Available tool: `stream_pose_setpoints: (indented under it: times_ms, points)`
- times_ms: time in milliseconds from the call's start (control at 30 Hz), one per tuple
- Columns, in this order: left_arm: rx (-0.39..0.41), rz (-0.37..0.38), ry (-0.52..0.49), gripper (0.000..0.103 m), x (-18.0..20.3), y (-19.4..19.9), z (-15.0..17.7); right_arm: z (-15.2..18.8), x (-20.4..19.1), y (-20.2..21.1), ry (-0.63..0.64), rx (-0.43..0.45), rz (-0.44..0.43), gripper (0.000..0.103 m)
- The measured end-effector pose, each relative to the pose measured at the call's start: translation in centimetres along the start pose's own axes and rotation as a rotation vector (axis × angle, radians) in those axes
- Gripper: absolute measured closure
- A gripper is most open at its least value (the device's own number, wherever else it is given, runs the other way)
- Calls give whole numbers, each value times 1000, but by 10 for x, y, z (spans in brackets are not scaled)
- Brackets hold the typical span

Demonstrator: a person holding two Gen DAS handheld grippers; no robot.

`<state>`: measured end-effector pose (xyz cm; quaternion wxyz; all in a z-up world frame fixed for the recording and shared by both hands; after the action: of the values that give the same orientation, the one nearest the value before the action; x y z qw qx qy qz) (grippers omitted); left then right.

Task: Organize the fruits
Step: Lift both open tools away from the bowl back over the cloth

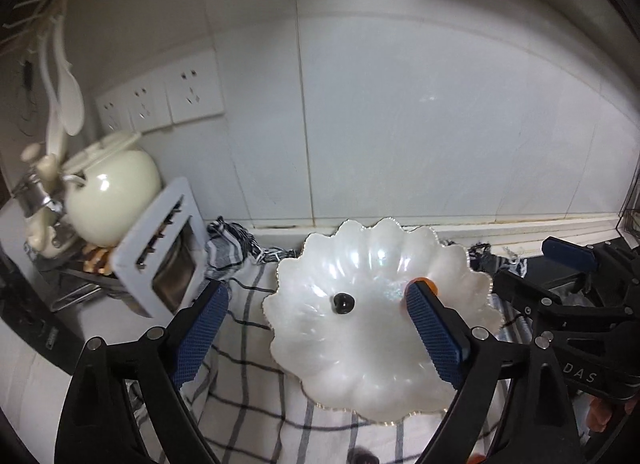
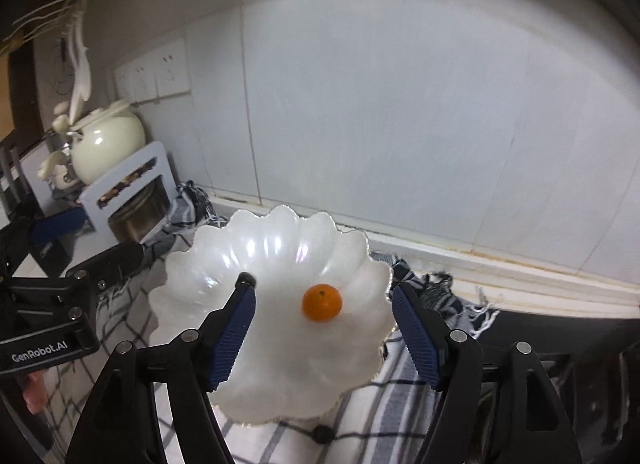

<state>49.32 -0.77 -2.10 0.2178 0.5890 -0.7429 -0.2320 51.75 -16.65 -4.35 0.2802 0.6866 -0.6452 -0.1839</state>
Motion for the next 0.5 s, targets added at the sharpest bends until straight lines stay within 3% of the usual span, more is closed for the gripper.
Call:
stream_pose_setpoints:
  times_ms: [500]
  points:
    - [120, -37, -15, 10, 15, 104, 31, 27, -4, 99, 11, 139, 3, 31]
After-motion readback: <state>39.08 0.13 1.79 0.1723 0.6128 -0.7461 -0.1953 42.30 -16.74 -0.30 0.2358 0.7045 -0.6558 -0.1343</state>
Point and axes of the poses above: each gripper's, at about its wrist camera, not at the fingertips, and y roughly against the way its jaws point, x to its right, z to its underside, the point moved 7 cm from there along -y, roughly the way its jaws point, and after that the axes turned 9 degrees about z, right-handed, at the moved point
